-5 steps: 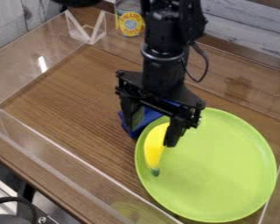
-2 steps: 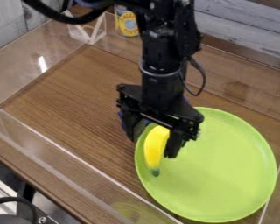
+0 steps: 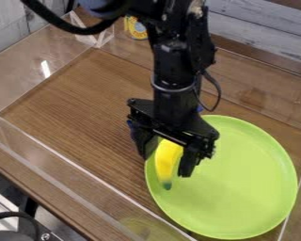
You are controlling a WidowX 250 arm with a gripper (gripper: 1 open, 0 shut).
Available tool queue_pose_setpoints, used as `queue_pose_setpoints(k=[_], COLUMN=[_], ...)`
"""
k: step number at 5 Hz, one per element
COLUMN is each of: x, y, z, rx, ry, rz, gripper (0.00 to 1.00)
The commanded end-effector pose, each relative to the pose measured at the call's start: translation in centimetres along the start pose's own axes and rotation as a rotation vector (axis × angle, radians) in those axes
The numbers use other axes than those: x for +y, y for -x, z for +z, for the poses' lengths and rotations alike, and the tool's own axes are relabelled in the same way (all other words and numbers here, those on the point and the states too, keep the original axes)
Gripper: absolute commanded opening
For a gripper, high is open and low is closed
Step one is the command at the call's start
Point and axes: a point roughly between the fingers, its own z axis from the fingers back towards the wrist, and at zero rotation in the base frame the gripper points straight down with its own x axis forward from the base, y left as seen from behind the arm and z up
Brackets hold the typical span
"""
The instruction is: Remove the banana from inside the green plate and put it on the table
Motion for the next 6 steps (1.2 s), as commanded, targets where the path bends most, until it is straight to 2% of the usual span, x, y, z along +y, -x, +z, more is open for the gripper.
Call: queue_pose_setpoints(k=[1,6], x=[0.13,0.67], y=[-0.42,-0.61], z=[0.21,-0.42], rx=[-0.024,-0.007], ry=[0.011,0.017], rz=[0.002,0.005], gripper=[1.0,1.0])
